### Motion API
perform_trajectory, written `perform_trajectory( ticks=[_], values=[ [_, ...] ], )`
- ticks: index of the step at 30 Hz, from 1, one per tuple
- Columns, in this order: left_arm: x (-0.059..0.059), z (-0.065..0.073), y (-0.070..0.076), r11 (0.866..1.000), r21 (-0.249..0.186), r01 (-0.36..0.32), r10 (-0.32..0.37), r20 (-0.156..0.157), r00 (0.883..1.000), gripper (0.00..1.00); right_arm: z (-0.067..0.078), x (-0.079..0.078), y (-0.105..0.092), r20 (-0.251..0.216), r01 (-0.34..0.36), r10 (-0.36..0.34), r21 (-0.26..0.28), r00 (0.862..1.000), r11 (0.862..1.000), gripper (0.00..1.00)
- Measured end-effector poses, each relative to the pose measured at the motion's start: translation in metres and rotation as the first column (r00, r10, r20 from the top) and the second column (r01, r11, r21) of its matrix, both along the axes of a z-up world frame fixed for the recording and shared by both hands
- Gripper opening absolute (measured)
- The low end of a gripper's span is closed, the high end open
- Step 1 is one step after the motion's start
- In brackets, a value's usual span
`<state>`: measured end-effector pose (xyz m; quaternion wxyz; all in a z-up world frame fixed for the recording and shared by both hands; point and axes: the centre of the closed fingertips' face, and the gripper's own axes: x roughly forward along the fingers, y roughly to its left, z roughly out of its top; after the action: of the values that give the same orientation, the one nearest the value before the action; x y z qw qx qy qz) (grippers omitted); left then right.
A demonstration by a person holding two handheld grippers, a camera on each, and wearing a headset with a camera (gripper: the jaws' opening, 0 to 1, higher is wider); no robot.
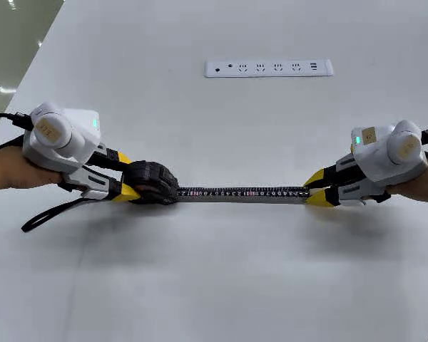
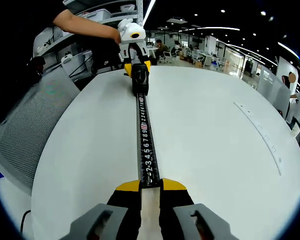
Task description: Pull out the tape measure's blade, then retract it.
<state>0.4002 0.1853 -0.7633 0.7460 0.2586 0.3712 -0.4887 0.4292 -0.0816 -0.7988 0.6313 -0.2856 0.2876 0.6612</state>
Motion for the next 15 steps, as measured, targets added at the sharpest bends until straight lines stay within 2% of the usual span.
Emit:
perform_trajectory(
  ticks=[8,15],
  values=[
    [-0.0005,-0.0010,-0.0005,1.000,0.016,0.008,-0.009,0.006,1.000,0.25,-0.0010,-0.0008,-0.0011,0.007,-0.015,0.015,-0.028,1.000,1.000,0.10],
    [0.0001,-0.0015,-0.0005,1.000,0.023,0.005,-0.005,0.002,1.000,0.26,0.0006,0.0011,0.0003,0.009,0.004,-0.004,-0.047,1.000,0.999,0.12]
  ],
)
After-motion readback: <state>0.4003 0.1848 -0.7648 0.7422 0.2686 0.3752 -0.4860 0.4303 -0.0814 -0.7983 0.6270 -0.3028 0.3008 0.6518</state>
